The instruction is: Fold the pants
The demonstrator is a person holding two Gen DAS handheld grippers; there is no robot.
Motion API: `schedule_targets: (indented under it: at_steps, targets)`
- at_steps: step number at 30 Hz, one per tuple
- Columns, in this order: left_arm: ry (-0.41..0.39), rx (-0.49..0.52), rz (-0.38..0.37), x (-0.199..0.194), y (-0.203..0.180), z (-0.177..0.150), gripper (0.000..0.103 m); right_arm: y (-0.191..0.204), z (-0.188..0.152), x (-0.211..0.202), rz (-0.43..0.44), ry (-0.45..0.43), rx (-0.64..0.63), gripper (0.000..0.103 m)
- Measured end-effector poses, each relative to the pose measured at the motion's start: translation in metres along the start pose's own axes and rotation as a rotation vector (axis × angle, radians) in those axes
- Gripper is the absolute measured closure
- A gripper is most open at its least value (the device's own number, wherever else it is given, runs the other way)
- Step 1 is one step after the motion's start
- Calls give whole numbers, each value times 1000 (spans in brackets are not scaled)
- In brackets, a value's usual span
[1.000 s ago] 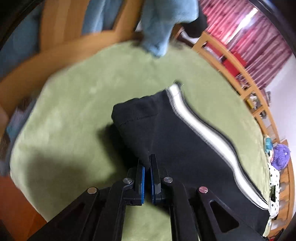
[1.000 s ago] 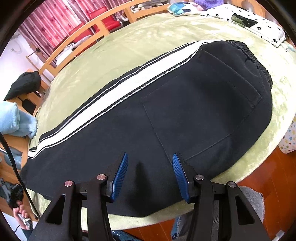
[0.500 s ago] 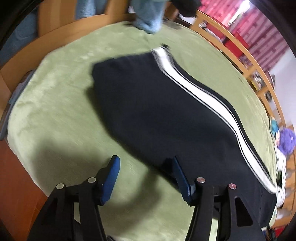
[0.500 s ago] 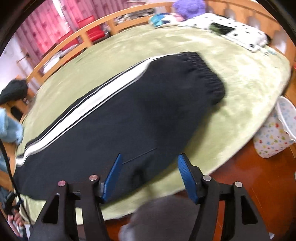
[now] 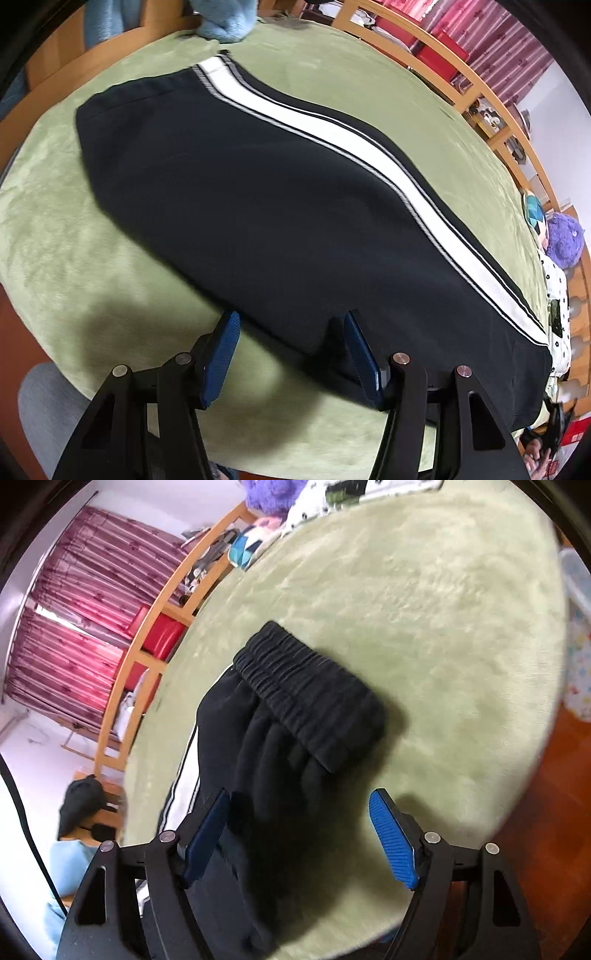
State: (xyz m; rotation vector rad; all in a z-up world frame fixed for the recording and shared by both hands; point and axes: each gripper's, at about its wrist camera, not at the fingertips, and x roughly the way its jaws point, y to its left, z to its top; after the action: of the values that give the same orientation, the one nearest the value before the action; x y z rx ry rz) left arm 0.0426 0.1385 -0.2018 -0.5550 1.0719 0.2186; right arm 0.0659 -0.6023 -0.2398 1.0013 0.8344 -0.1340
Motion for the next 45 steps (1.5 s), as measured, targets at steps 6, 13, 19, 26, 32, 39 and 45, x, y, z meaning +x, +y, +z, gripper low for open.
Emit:
schedule_targets:
  at_steps: [6,13,19,26,32,39,45]
  targets:
    - [-18,12,48,1,-23,-1,47,3,9,47,47,24,36,29]
    - [-16,-30,48,4,-33,-6,48,48,47,22,69,-53,-227,82]
    - [-85,-16,-14,-20,-33,-8,48,61,90,-26,72,-187,-285,83]
    - [-75,-15,-40,-19,-21,-6,48,6,76,16,-238,69,-280,64]
    - [-105,-26,0,-27,-4,-6,46,5,40,-21,-264,9,-297,53]
    - [-85,-76,7,-26,39,-14,48,64,-7,-70,-307,-121,-511,51]
    - [-121,-93,-16,-27,75,10,48,122,-74,-66,-288,-152,-656,51]
